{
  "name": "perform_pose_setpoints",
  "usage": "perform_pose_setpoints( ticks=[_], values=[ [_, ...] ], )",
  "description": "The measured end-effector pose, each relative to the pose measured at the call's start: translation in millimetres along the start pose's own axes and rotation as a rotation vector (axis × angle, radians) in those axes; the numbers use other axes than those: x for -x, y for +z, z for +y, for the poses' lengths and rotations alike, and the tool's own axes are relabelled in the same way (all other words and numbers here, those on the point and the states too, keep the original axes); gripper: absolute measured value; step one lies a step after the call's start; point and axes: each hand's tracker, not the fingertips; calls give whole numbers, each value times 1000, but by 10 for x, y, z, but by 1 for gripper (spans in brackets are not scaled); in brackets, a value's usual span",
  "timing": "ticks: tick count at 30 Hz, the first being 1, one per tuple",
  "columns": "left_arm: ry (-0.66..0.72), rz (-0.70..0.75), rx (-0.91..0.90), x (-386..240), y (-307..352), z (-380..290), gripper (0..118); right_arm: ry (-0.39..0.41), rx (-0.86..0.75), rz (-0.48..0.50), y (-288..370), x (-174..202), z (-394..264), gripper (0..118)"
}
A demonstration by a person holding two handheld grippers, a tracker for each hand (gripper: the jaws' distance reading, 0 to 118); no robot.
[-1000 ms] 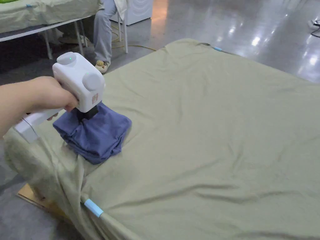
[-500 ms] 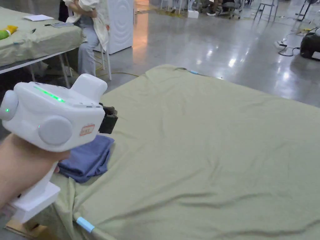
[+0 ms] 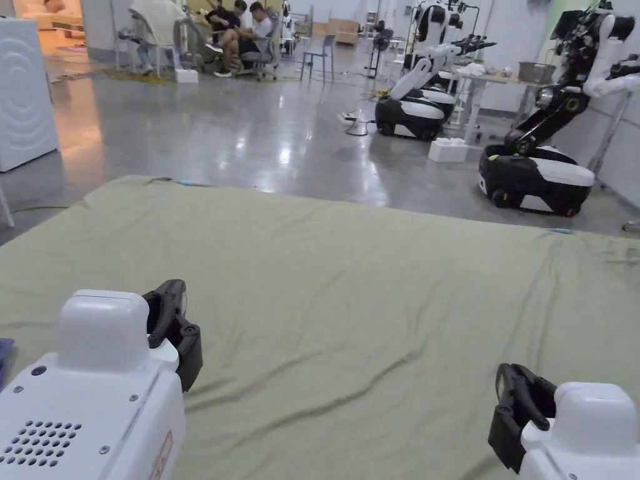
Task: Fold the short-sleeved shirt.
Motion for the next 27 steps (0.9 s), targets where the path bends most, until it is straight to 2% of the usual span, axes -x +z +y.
perform_pose_setpoints(
  ticks=[2, 5, 9, 10, 11, 12, 13, 14, 15, 16, 22, 26, 27],
  values=[
    [-2, -21, 10, -53, -35, -8, 0, 6, -15, -21, 57, -67, 25, 11],
    [-5, -14, 18, -92, -51, -48, 0, 60, -27, -98, 85, -142, 43, 11],
    [12, -32, 56, -78, -125, -80, 0, 63, 0, -93, 46, -231, 56, 12],
    [24, -34, 56, -61, -139, -89, 0, 66, -1, -111, 42, -234, 44, 15],
    [41, -34, 52, -51, -143, -93, 0, 69, -7, -122, 31, -241, 28, 24],
    [55, -36, 45, -37, -140, -96, 11, 71, -10, -123, 27, -245, 16, 44],
    [69, -40, 37, -19, -141, -97, 41, 70, -9, -120, 19, -246, 9, 68],
    [74, -40, 41, -4, -165, -93, 87, 70, -5, -124, 7, -239, 4, 94],
    [74, -37, 48, 1, -184, -94, 118, 67, -4, -126, 0, -244, -5, 117],
    [89, -50, -27, 19, -116, -101, 118, 61, -5, -109, -3, -230, -30, 118],
    [39, -20, -33, -19, -107, -29, 118, 43, -33, -138, -79, -225, -3, 118],
    [15, -27, -13, -15, -130, -46, 118, -72, -15, -36, -81, -237, 31, 118],
    [16, -27, -13, -10, -132, -49, 118, -123, -31, -50, -41, -219, 61, 118]
  ],
)
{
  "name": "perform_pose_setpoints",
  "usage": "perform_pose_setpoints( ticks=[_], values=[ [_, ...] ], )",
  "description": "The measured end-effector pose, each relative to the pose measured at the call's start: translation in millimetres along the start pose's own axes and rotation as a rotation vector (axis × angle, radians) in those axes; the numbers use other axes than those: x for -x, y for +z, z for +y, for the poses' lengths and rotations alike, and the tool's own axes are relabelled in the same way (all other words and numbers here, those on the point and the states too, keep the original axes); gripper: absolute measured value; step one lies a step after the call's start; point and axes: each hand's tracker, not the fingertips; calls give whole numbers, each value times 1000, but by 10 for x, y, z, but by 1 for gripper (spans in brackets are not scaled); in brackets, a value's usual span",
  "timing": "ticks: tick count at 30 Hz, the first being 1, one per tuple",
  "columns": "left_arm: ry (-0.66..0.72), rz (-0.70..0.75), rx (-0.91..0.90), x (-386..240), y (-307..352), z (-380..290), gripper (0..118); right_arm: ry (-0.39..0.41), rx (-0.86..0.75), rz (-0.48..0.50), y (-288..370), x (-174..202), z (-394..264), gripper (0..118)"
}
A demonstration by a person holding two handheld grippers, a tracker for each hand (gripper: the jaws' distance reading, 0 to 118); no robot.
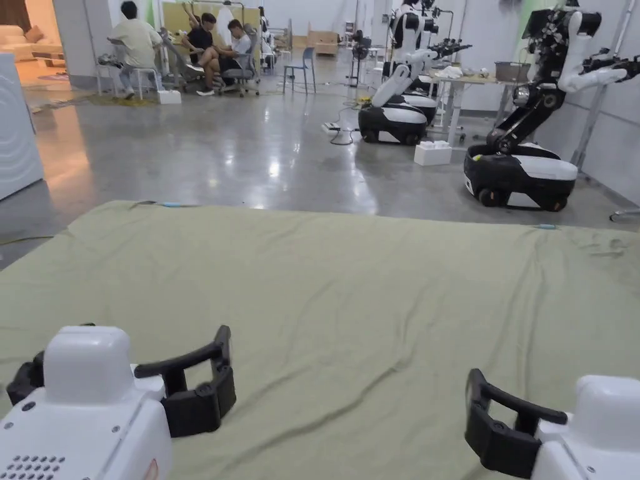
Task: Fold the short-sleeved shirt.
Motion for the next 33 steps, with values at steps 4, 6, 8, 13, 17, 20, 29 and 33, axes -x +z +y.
perform_pose_setpoints(
  ticks=[4, 6, 8, 13, 17, 20, 29, 33],
  values=[
    [6, -4, 14, -2, -24, 0, 118, 28, 6, 3, 114, 30, 86, 118],
    [36, -6, 24, -15, -20, -7, 118, 27, -9, 25, 155, 10, 124, 118],
    [33, -5, 13, 4, -10, -3, 118, -13, -18, 48, 177, -24, 164, 118],
    [42, -3, 22, -1, -26, 19, 118, -17, 30, 11, 134, -40, 191, 118],
    [40, -11, 36, -6, -34, 19, 118, -29, 34, -15, 152, -27, 205, 118],
    [29, -10, 31, -30, -31, 25, 118, -16, 15, -17, 180, -12, 228, 118],
    [25, -19, 35, -59, -48, 38, 118, 42, -10, -9, 185, 27, 260, 118],
    [29, -21, 34, -58, -59, 33, 118, 76, -9, -22, 154, 57, 209, 118]
  ],
)
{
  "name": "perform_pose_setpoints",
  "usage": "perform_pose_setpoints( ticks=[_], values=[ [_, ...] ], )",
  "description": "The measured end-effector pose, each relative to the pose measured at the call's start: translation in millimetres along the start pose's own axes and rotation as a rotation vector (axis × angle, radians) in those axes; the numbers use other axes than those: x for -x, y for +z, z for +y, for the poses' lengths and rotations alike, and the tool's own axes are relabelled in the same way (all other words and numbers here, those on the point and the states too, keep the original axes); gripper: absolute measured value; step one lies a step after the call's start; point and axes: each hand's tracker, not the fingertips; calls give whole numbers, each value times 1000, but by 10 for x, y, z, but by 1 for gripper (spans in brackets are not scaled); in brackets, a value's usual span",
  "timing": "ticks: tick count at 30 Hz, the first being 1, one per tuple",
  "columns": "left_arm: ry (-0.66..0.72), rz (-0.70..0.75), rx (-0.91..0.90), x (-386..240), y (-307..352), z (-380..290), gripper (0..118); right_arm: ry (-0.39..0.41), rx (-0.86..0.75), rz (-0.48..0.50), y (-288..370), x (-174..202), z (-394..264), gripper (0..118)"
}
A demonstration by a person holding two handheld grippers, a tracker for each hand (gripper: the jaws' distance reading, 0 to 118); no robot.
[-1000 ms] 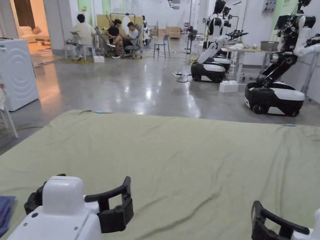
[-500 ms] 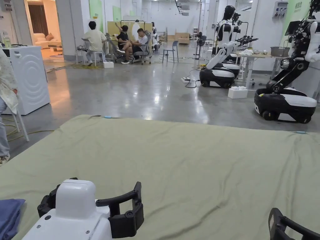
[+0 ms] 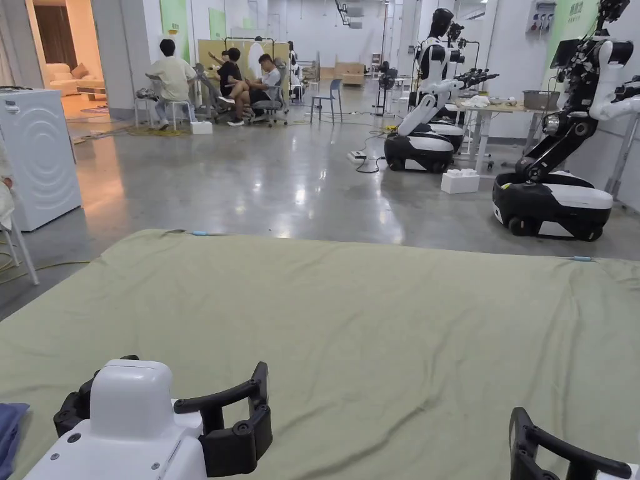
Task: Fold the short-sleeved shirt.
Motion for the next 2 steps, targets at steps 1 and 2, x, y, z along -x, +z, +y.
perform_pose_setpoints(
  ticks=[1, 2],
  values=[
    [-1, 0, 1, -3, -4, 0, 118, -2, 1, -2, -6, 2, -9, 118],
    [-3, 0, 1, -4, -7, 2, 118, -13, 11, 6, -6, -6, -9, 118]
  ],
)
